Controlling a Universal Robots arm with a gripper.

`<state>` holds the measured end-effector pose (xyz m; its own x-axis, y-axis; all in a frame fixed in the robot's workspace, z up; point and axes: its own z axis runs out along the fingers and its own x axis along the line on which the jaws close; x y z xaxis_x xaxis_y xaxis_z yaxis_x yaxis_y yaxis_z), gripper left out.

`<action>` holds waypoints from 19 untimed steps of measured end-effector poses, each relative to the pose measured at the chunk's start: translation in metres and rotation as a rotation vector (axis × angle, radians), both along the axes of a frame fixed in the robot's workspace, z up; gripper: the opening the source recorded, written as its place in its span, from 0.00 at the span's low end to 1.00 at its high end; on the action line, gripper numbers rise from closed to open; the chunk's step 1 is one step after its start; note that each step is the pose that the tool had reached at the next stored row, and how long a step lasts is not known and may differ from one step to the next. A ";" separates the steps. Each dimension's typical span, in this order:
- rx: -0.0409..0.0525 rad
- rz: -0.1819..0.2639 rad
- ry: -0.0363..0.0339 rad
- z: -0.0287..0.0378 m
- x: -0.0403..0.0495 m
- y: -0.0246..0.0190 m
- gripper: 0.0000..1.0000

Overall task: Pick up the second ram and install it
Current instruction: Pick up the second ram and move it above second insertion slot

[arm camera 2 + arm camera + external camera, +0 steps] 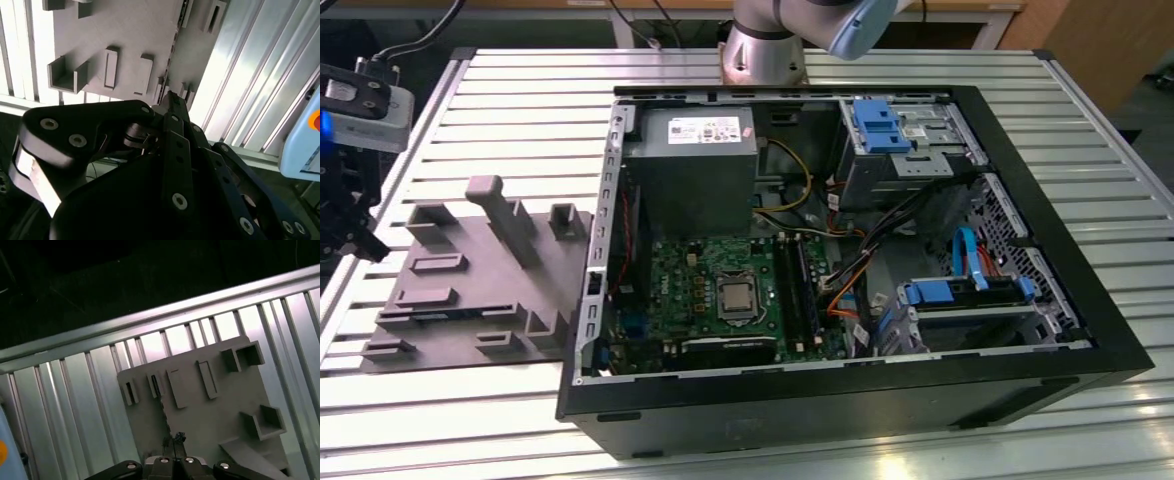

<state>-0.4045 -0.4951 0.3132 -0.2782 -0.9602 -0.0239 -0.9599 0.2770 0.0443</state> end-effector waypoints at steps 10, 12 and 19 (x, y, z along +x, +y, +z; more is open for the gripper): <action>0.0000 0.153 0.0000 -0.0002 0.0000 0.0000 0.11; 0.0000 0.185 0.0000 -0.0002 0.0000 0.0000 0.11; 0.0000 0.296 0.0000 -0.0004 0.0000 0.0000 0.11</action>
<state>-0.4045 -0.4951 0.3128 0.0137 -0.9996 -0.0239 -0.9989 -0.0147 0.0443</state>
